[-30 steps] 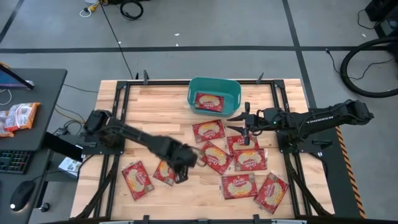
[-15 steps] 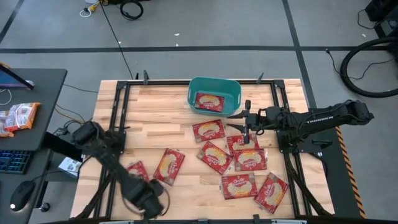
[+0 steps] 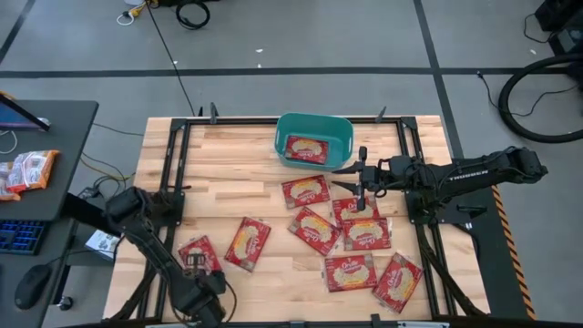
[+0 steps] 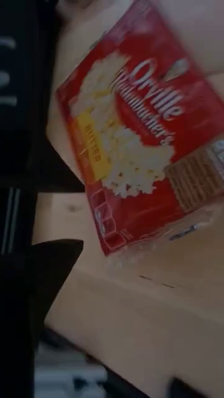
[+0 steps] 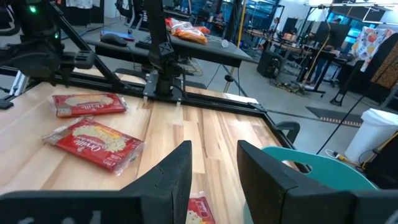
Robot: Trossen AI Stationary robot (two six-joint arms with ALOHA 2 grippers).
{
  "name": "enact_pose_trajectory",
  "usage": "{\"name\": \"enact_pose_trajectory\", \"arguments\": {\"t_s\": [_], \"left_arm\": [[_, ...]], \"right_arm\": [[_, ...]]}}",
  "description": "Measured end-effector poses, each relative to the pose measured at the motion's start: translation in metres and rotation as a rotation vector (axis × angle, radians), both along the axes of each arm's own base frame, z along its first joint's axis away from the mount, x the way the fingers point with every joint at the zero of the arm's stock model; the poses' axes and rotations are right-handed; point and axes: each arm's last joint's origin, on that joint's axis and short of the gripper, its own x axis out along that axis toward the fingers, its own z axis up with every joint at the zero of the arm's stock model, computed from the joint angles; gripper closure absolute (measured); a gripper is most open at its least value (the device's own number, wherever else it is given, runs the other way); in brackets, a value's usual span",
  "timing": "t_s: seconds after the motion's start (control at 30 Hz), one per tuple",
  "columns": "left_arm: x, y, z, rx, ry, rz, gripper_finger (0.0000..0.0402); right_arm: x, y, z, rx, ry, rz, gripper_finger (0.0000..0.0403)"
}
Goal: Sort popcorn bags into baskets
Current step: Put the red popcorn bag into the blue bin
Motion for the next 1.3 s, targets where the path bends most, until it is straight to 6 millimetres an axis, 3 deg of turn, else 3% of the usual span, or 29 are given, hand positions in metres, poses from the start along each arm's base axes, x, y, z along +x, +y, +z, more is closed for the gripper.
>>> {"name": "enact_pose_trajectory", "arguments": {"t_s": [0.27,0.6,0.93,1.1,1.3], "left_arm": [[-0.016,-0.008,-0.002,0.065,-0.075,-0.303,0.0196],[-0.036,-0.02,-0.03,0.211,-0.003,-0.499,0.0193],[-0.036,-0.019,-0.056,0.328,0.066,-0.582,0.0194],[-0.024,-0.014,-0.058,0.355,0.041,-0.562,0.0227],[-0.009,-0.006,-0.058,0.351,0.02,-0.471,0.0321]], "right_arm": [[0.0,0.0,0.0,0.026,0.002,-0.002,0.027],[0.0,0.0,0.0,0.027,0.001,-0.001,0.027],[0.0,0.0,0.0,0.027,0.001,0.0,0.027],[0.0,0.0,0.0,0.027,0.0,0.0,0.027],[0.0,0.0,0.0,0.027,-0.002,0.0,0.027]]}}
